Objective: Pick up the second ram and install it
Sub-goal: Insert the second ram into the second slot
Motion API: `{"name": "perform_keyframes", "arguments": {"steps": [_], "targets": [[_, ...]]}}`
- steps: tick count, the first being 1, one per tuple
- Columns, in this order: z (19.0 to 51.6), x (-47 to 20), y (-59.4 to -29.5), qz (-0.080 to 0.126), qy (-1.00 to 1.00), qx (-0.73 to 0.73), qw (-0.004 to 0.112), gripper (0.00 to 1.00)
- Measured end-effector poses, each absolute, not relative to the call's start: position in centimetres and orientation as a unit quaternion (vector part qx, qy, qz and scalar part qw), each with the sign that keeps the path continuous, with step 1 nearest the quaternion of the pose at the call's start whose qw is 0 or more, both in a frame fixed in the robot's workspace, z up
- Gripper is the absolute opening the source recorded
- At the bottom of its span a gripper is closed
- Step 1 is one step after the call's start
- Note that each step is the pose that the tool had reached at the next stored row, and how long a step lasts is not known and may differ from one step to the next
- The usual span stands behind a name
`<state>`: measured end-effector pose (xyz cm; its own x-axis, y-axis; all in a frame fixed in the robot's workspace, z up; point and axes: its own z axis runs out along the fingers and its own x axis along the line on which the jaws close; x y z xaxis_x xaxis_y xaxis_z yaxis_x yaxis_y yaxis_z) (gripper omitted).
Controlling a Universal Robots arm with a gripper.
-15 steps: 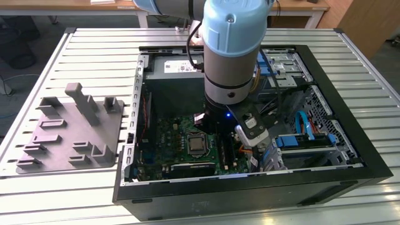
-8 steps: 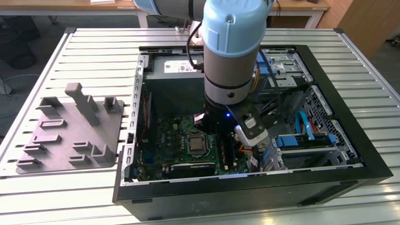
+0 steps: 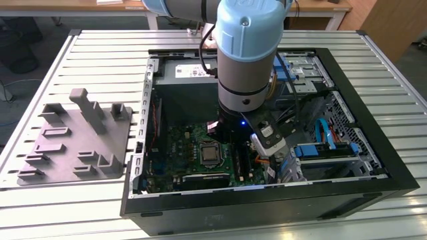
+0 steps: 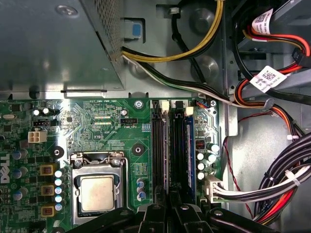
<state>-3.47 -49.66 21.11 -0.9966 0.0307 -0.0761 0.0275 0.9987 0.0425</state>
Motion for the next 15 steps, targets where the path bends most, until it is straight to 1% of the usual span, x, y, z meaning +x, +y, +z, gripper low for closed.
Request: {"name": "perform_keyframes", "arguments": {"steps": [15], "targets": [[21.28,-3.26,-49.61,0.016,0.999,0.011,0.037,0.14]]}}
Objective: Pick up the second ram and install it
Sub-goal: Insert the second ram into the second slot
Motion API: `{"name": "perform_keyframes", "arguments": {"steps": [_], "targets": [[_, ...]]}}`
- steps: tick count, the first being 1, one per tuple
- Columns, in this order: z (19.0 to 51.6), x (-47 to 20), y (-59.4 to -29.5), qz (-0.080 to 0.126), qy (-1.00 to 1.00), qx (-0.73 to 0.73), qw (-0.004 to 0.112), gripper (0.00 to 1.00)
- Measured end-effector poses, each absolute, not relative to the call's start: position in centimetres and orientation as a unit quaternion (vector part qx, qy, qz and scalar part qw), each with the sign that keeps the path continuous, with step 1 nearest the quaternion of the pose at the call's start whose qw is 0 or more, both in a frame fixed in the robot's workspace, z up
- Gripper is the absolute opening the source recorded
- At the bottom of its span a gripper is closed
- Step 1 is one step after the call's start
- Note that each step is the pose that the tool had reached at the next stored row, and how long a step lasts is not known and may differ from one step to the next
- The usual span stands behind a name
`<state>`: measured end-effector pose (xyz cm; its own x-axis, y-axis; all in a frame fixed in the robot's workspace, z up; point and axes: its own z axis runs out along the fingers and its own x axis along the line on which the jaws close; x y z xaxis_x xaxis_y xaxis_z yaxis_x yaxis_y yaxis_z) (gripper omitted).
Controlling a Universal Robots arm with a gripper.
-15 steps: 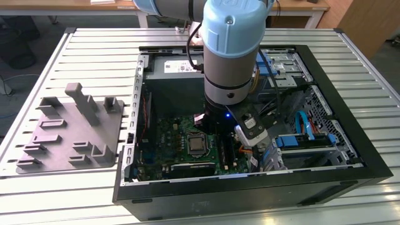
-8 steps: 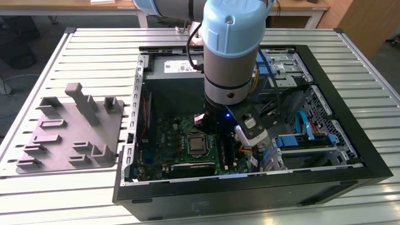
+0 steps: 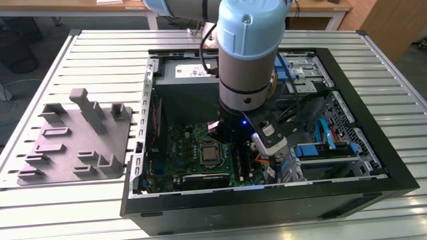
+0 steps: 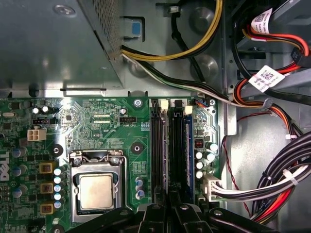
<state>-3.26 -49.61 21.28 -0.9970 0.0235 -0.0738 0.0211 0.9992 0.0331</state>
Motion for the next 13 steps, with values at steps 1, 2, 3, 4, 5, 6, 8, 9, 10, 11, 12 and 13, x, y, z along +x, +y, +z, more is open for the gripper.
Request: {"name": "perform_keyframes", "arguments": {"steps": [1,2,3,4,5,6,8,9,10,11,12,13], "targets": [[21.28,-3.22,-49.61,0.016,0.999,0.011,0.037,0.14],[21.28,-3.16,-49.6,0.016,0.999,0.01,0.036,0.14],[21.28,-3.1,-49.59,0.016,0.999,0.009,0.036,0.14],[21.27,-3.05,-49.57,0.016,0.999,0.008,0.036,0.14],[21.26,-3.03,-49.54,0.016,0.999,0.007,0.036,0.14],[21.24,-3.02,-49.51,0.016,0.999,0.006,0.036,0.14],[21.19,-3.02,-49.4,0.016,0.999,0.006,0.036,0.14],[21.17,-3.02,-49.33,0.016,0.999,0.006,0.036,0.14],[21.13,-3.02,-49.28,0.016,0.999,0.006,0.036,0.14],[21.1,-3.01,-49.27,0.016,0.999,0.006,0.036,0.14],[21.06,-3.02,-49.27,0.016,0.999,0.006,0.036,0.14],[21.03,-3.02,-49.27,0.016,0.999,0.006,0.036,0.14]]}}
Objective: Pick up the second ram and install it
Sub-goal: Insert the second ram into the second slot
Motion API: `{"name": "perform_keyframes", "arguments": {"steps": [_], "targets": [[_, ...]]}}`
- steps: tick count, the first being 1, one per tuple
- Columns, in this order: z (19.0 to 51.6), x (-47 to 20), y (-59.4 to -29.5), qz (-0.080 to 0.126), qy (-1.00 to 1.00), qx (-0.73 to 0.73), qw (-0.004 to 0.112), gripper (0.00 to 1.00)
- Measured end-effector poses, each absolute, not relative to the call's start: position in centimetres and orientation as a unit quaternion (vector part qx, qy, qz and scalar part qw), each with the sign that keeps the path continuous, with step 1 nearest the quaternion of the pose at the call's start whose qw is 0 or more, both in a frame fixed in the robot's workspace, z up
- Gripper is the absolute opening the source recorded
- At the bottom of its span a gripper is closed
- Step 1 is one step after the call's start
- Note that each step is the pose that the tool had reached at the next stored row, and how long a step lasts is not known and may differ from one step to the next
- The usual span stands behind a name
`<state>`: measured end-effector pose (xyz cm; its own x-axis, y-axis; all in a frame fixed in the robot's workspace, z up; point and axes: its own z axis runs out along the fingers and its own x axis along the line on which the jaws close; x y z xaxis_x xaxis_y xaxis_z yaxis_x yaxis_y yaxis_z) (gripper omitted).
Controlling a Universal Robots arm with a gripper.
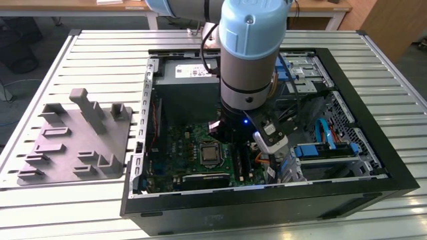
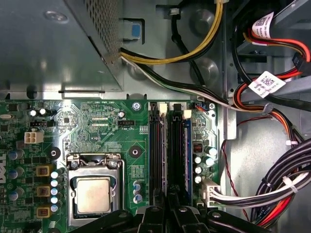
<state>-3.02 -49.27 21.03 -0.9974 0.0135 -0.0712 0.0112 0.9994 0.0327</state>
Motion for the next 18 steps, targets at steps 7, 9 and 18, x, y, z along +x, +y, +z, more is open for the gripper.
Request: {"name": "perform_keyframes", "arguments": {"steps": [7,9,18], "targets": [[20.57,-3.01,-49.27,0.016,0.999,0.006,0.036,0.14],[20.44,-2.99,-49.28,0.016,0.999,0.006,0.035,0.14],[20.26,-2.96,-49.24,0.017,0.999,0.006,0.036,0.15]]}}
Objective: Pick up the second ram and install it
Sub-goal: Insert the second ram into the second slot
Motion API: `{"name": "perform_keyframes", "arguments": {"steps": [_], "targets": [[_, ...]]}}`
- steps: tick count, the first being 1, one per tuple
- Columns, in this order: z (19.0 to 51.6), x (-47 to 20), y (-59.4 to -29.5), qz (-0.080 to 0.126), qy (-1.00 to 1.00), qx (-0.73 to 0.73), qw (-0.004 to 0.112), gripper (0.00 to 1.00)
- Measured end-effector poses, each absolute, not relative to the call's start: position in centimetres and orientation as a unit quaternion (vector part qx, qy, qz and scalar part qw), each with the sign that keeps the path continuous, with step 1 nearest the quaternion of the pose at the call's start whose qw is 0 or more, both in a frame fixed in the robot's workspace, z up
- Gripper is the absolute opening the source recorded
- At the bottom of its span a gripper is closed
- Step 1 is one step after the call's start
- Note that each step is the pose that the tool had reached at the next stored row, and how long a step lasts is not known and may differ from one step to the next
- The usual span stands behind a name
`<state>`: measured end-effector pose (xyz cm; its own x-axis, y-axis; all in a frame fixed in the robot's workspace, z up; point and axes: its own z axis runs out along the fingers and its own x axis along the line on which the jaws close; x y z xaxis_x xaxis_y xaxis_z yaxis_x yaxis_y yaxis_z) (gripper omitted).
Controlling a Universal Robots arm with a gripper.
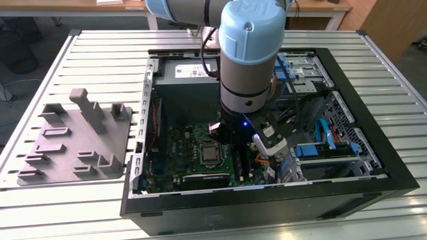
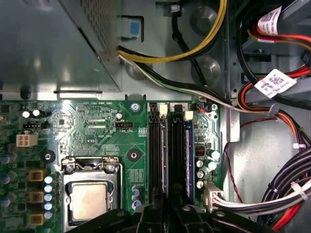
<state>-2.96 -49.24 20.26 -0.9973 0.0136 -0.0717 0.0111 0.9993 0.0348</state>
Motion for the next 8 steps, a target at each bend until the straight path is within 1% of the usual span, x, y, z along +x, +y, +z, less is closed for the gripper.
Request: {"name": "perform_keyframes", "arguments": {"steps": [1,4,8], "targets": [[20.3,-3.0,-49.3,0.016,0.999,0.006,0.036,0.21],[20.7,-3.0,-49.3,0.016,0.999,0.006,0.036,0.21],[22.5,-3.0,-49.3,0.016,0.999,0.006,0.036,0.21]]}}
